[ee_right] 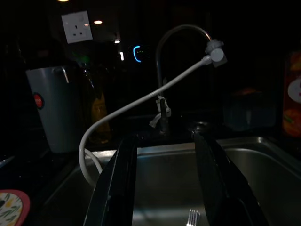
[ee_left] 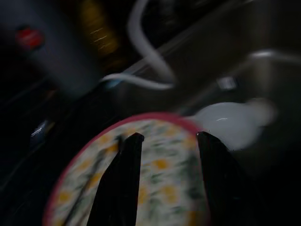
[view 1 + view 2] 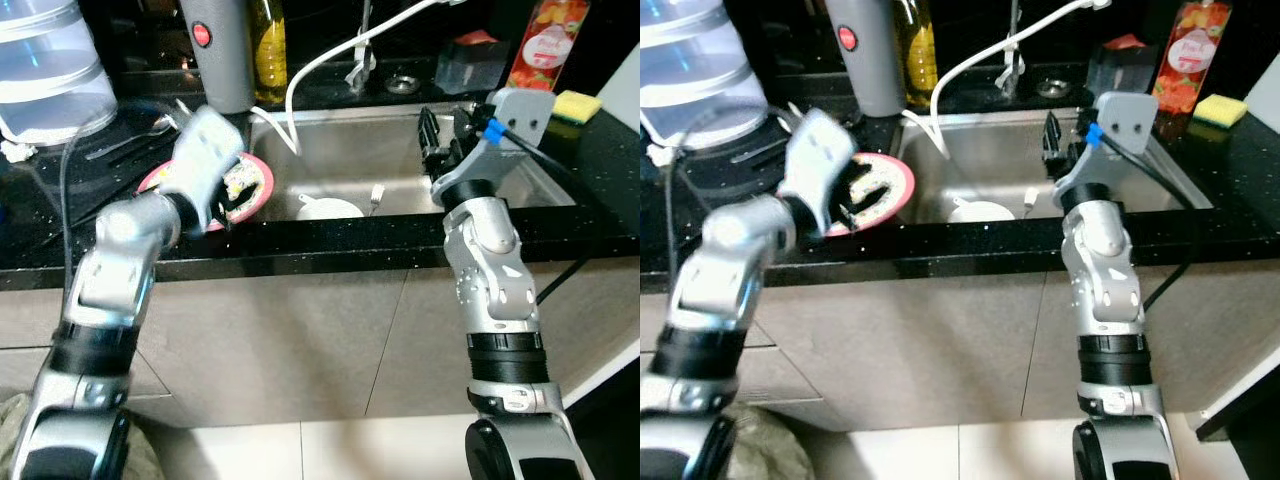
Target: Kitchen organization
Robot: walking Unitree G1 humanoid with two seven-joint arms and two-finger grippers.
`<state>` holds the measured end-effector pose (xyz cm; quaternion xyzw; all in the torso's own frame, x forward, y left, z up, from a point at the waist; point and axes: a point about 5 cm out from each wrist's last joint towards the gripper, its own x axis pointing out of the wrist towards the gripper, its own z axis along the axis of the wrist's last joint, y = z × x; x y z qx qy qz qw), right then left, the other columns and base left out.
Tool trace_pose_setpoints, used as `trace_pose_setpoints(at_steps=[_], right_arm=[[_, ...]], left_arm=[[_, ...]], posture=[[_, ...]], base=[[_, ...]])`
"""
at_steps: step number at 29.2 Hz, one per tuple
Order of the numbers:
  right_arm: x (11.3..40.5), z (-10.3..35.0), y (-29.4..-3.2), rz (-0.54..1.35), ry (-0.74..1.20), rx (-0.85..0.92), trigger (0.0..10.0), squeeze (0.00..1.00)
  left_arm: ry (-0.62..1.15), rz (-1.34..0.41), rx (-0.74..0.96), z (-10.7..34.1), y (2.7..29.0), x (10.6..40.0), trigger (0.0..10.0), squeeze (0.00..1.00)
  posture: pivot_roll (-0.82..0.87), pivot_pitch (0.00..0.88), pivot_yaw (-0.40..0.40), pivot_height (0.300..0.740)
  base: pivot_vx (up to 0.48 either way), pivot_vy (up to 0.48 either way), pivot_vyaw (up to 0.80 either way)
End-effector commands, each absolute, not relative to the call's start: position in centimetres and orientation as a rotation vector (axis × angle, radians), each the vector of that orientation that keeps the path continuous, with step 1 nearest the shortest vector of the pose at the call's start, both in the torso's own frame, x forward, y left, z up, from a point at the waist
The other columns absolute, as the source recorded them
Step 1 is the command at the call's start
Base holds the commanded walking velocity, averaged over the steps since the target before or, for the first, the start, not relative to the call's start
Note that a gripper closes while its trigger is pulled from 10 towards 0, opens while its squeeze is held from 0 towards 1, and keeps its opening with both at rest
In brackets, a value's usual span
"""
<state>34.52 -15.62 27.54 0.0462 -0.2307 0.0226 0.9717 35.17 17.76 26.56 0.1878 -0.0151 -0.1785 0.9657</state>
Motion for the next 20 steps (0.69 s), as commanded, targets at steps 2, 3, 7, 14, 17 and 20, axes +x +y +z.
trace_pose_setpoints(at_steps=[2,3,7,14,17,20], right_arm=[[34.7,27.7,-15.4,0.054,-0.467,0.099,10.0,0.00],[34.7,27.7,-15.4,0.054,-0.467,0.099,10.0,0.00],[34.8,27.7,-15.3,0.058,-0.467,0.101,10.0,0.00],[34.9,27.7,-15.0,0.068,-0.466,0.103,10.0,0.00],[34.9,27.7,-15.1,0.062,-0.467,0.103,10.0,0.00],[34.9,27.7,-15.2,0.059,-0.467,0.104,10.0,0.00]], left_arm=[[0.120,-0.224,0.343,25.3,19.7,36.3,10.0,0.00],[0.120,-0.224,0.343,25.3,19.7,36.3,10.0,0.00],[0.227,-0.090,0.442,25.4,21.4,37.9,10.0,0.00],[0.295,-0.058,0.264,24.8,22.6,39.3,10.0,0.00],[0.347,-0.091,0.166,24.2,22.5,39.8,10.0,0.88],[0.370,-0.097,0.099,23.8,22.5,39.9,10.0,1.00]], posture=[[0.09,0.013,0.019,0.740],[0.09,0.013,0.019,0.740],[0.10,0.011,0.011,0.740],[0.09,0.011,0.011,0.740],[0.09,0.016,0.010,0.740],[0.09,0.017,0.009,0.740]], base=[[0.000,0.000,0.00],[0.000,0.000,0.00],[0.000,0.000,0.00],[0.000,0.000,0.00],[0.000,0.000,0.00],[0.000,0.000,0.00]])
